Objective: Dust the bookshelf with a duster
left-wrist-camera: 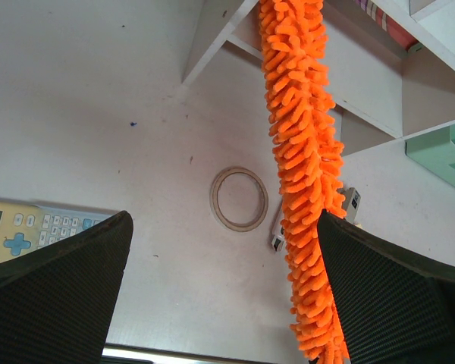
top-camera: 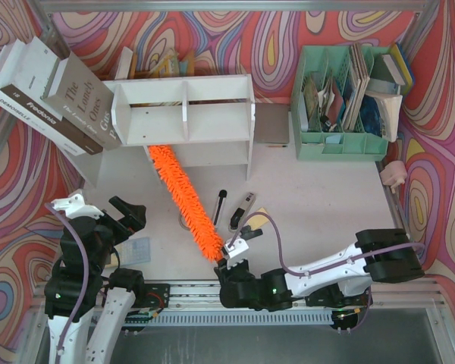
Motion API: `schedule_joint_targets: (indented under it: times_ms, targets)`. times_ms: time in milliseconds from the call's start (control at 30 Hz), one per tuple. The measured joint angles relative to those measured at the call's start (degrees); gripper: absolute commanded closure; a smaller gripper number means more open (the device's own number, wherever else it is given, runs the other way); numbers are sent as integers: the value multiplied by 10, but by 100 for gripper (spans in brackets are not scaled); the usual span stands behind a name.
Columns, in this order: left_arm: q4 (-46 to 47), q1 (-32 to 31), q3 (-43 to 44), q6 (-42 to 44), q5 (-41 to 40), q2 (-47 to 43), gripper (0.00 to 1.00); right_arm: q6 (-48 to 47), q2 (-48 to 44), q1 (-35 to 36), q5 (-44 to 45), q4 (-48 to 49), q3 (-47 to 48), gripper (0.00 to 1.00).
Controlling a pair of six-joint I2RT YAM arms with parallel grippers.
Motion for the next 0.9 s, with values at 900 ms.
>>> schedule_joint_targets:
  times_ms: [900]
  targets:
    - [0,0,0,0,0,0,2,89,50,-47,-46,-103,93,100]
